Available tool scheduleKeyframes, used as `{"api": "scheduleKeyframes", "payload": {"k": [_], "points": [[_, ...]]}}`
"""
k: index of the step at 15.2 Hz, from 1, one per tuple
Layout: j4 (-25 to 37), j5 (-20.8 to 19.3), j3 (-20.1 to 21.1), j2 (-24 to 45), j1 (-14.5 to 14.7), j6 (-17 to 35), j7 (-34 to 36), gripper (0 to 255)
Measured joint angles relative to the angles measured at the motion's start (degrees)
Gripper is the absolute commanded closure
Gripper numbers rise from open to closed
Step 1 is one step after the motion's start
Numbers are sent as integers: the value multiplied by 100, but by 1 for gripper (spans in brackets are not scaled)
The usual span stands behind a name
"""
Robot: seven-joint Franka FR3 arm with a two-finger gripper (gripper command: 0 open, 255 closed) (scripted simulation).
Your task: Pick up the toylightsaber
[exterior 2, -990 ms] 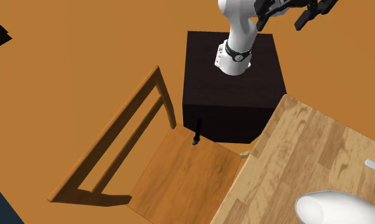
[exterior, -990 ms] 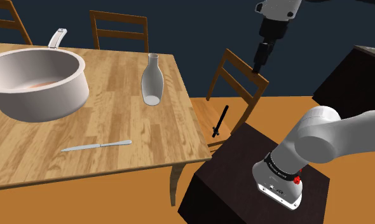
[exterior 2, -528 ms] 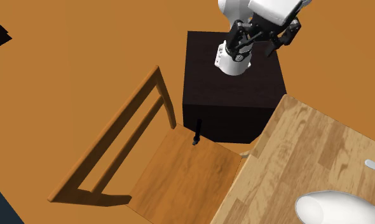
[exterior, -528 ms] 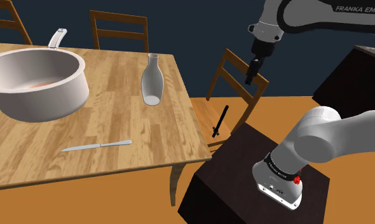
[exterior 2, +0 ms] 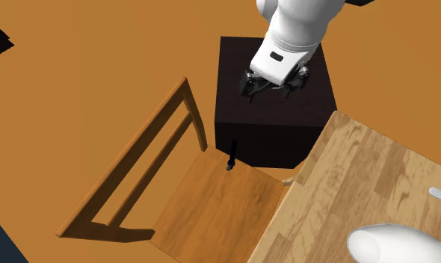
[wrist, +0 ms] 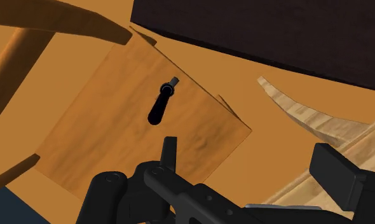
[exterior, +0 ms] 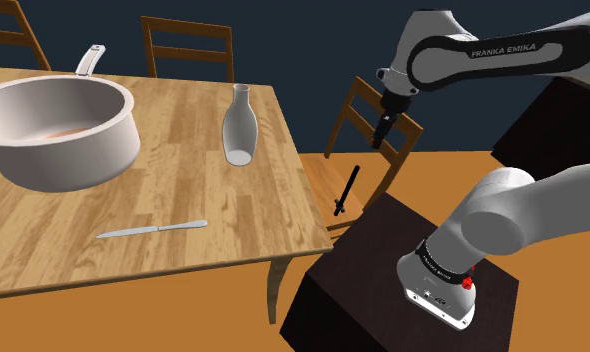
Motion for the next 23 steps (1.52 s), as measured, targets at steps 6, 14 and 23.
{"api": "scheduleKeyframes", "payload": {"k": [6, 14, 23], "points": [[-260, -108, -611, 1099, -27, 1522, -588, 0], [-67, 631, -1312, 2996, 284, 3343, -1731, 0], [-118, 1266, -1355, 3733, 394, 4073, -2236, 255]]}}
